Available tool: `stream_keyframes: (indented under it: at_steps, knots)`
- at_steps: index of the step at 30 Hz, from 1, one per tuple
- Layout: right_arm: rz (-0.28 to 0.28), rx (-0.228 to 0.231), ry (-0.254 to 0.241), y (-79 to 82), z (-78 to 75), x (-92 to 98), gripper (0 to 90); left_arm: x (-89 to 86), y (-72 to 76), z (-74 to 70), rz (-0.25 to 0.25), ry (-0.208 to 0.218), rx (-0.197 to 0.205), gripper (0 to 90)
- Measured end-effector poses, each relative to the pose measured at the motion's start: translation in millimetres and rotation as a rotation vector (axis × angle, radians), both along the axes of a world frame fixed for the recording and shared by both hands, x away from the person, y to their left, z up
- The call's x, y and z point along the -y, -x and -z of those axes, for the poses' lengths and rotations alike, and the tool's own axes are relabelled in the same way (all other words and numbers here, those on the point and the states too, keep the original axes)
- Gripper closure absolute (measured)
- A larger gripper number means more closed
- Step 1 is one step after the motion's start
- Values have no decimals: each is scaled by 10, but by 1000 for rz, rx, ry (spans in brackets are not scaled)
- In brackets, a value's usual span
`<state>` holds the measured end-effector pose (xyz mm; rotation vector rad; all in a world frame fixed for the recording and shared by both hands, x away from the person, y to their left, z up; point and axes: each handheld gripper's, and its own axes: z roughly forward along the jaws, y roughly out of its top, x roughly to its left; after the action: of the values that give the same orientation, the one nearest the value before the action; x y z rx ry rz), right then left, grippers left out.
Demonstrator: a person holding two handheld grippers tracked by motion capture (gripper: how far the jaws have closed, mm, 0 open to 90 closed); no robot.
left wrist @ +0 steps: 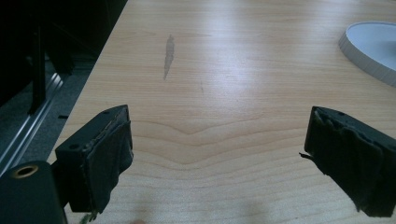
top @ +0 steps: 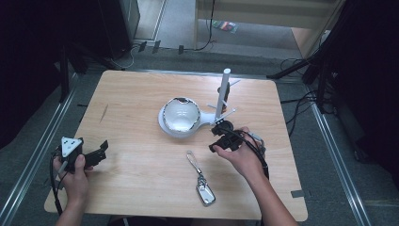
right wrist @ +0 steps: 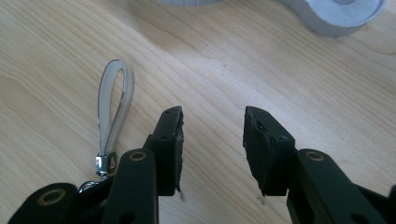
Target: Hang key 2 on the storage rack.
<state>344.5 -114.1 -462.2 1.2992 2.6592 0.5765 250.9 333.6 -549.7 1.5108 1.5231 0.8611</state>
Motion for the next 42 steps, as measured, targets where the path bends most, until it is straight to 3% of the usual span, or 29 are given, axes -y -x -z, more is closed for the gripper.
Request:
stream_keyframes:
  at_steps: [10,20,30,36,42]
  knots:
    - [-19,-42,37,56,21,-132,572,-2,0,0,-1,2,-1,81]
    - [21,-77,58,142,16,-233,571,-4,-1,0,-2,4,-2,81]
    - [-40,-143,77,217,122,-345,574,-4,-2,0,-1,4,-2,81]
    - [-47,-182,77,250,187,-394,586,-4,-2,0,-1,4,-2,80]
    - [-70,-196,79,278,241,-437,605,-6,0,-1,0,5,-5,81]
